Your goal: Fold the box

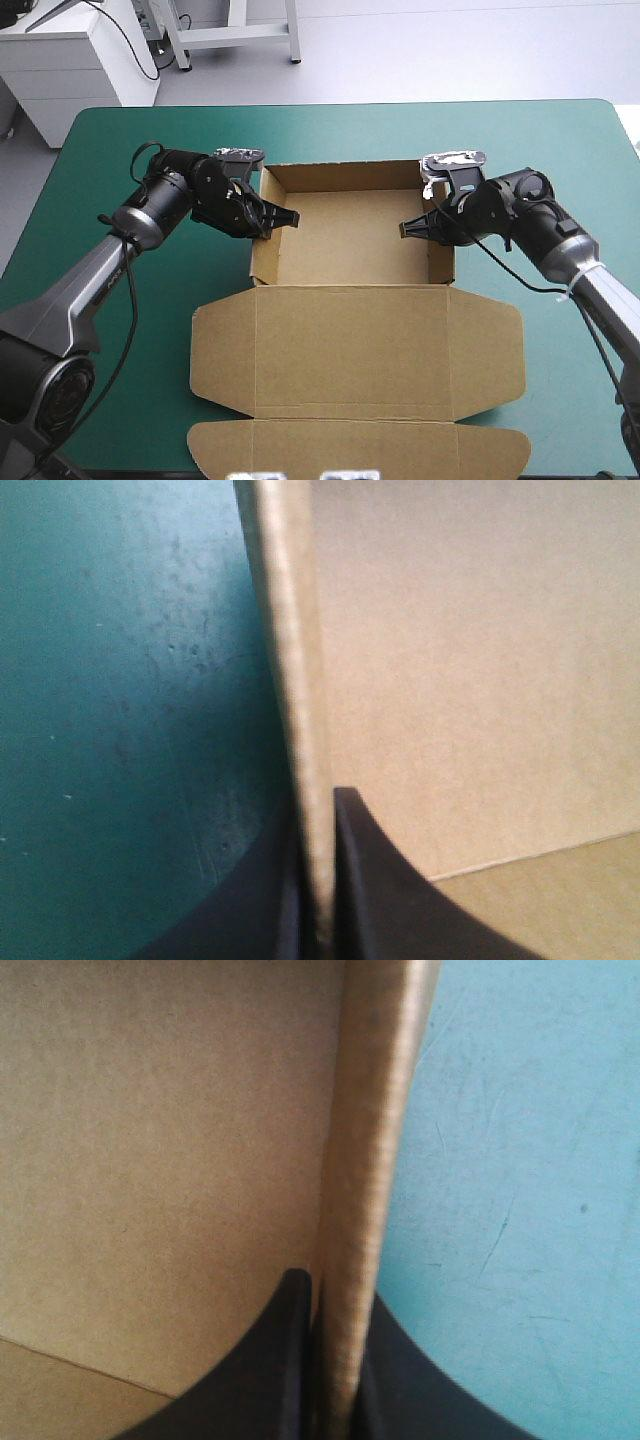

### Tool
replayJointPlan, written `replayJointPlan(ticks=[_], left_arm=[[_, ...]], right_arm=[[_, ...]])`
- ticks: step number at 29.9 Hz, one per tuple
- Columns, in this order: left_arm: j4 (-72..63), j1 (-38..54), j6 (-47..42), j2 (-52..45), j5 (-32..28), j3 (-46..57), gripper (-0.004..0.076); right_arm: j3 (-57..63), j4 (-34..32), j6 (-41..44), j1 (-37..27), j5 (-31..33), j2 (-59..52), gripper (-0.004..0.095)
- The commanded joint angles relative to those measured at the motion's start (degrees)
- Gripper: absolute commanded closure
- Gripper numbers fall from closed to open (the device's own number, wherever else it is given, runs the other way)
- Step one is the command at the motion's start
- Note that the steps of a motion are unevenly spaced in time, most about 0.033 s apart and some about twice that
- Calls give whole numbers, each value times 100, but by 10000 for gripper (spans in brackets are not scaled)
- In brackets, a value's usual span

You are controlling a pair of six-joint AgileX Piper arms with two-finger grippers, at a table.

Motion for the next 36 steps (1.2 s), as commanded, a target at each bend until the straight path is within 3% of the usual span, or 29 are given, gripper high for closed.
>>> replayJointPlan(ticks=[1,14,19,22,25,27,29,31,36], left_arm=[[-148,-122,106,5,-449,-159,732],[-192,-122,-176,477,-295,-159,732],[-140,-122,-176,540,-306,-159,719],[-140,-122,-166,540,-294,-159,635],[-140,-122,-166,540,-286,-159,483],[-153,-122,-166,540,-272,-159,365],[-160,-122,-166,529,-272,-159,244],[-160,-122,-166,529,-272,-159,171],[-160,-122,-166,495,-272,-159,153]], right_arm=[[-121,380,-288,35,-40,-7,908],[-153,658,-288,35,-73,687,908],[-180,599,-288,35,13,735,865],[-231,475,-288,35,167,748,713],[-360,279,-215,35,294,763,498],[-455,101,-153,35,309,763,416],[-551,-188,22,35,389,763,362],[-627,-490,196,35,493,763,340],[-747,-840,314,35,717,763,342]])
